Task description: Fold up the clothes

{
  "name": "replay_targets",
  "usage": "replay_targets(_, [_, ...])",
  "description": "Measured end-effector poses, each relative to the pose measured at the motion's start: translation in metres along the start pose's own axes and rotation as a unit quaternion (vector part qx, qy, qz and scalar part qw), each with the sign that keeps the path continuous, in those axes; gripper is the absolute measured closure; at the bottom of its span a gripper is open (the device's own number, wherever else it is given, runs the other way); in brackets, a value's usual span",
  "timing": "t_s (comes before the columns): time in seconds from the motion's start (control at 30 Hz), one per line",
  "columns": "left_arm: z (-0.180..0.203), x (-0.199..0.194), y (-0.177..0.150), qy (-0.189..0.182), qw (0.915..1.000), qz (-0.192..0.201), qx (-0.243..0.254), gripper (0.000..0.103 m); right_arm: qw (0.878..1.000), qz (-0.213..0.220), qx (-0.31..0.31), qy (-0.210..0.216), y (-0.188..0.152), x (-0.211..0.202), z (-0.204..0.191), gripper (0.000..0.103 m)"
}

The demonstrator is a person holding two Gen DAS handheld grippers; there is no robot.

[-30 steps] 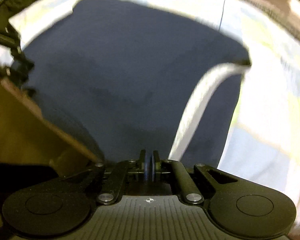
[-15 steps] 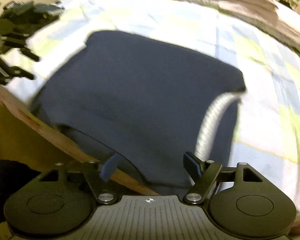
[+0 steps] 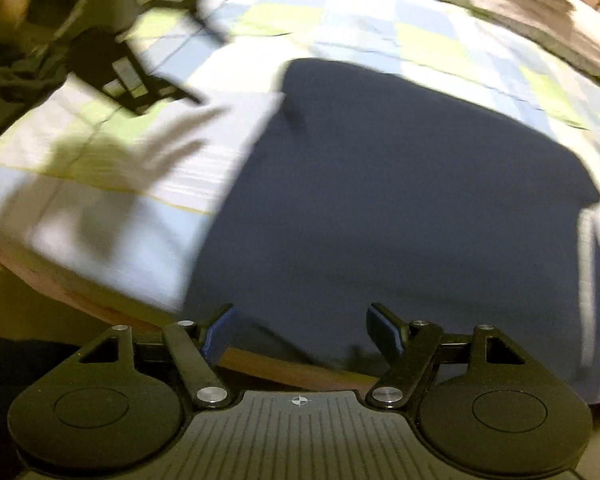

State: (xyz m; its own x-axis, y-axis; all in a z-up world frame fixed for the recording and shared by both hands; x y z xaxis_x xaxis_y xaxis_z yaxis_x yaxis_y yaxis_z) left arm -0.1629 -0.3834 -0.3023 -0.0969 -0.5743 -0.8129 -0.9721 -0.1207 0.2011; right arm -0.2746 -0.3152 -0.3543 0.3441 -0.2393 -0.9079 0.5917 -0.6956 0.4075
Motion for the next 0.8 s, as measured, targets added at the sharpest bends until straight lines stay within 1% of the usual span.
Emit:
replay_targets(0.13, [-0.005,0.023,-0.008,0.007,0.9980,0.025,0.057,0.038,1.000,0.002,-0.003,-0.012,0.004,0.029,-0.041,0.029])
replay_targets(0.2, [-0.008,0.036,-0.009,0.015,0.9955,0.034,0.088,0.037,0.999,0.001,-0.025,-0.037,0.004,0.042,-0.051,0.029])
replay_targets(0.23, [-0.008,0.042,-0.009,0.019,0.9938,0.039,0.102,0.037,0.998,0.002,-0.040,-0.058,0.003,0.046,-0.053,0.029])
replay_targets(0.3, [-0.010,0.053,-0.010,0.025,0.9903,0.046,0.129,0.037,0.994,0.004,-0.058,-0.087,0.001,0.051,-0.054,0.029])
replay_targets(0.4, [-0.010,0.070,-0.009,0.033,0.9833,0.056,0.170,0.037,0.988,0.019,-0.089,-0.129,-0.003,0.051,-0.048,0.029])
replay_targets(0.5, [-0.009,0.080,-0.005,0.045,0.9726,0.081,0.213,0.034,0.982,0.025,-0.088,-0.164,-0.008,0.049,-0.038,0.029])
replay_targets(0.6, [-0.010,0.085,0.000,0.061,0.9607,0.104,0.250,0.034,0.982,0.021,-0.073,-0.175,-0.009,0.048,-0.032,0.029])
replay_targets(0.7, [-0.015,0.090,0.006,0.063,0.9557,0.115,0.264,0.035,0.981,0.018,-0.066,-0.182,-0.009,0.047,-0.028,0.029])
replay_targets(0.77, [-0.018,0.092,0.009,0.059,0.9527,0.121,0.272,0.039,0.980,0.015,-0.061,-0.187,-0.008,0.047,-0.026,0.030])
replay_targets(0.8, [-0.016,0.091,0.009,0.056,0.9500,0.125,0.281,0.044,0.980,0.014,-0.058,-0.189,-0.008,0.046,-0.024,0.043])
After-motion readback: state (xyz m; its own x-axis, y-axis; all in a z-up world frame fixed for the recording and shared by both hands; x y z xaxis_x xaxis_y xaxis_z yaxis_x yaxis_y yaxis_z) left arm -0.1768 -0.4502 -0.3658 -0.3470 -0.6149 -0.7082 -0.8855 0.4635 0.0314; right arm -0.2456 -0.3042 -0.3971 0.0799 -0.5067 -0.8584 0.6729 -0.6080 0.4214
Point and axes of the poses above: each gripper's, at about its wrist camera, not at the fingertips, and x roughly the way its jaws point, z to its right, y to its top, the point moved 6 cm from there along x, roughly the way its jaws point, and after that the axes turned 13 degrees about x, right-handed, at the moved point
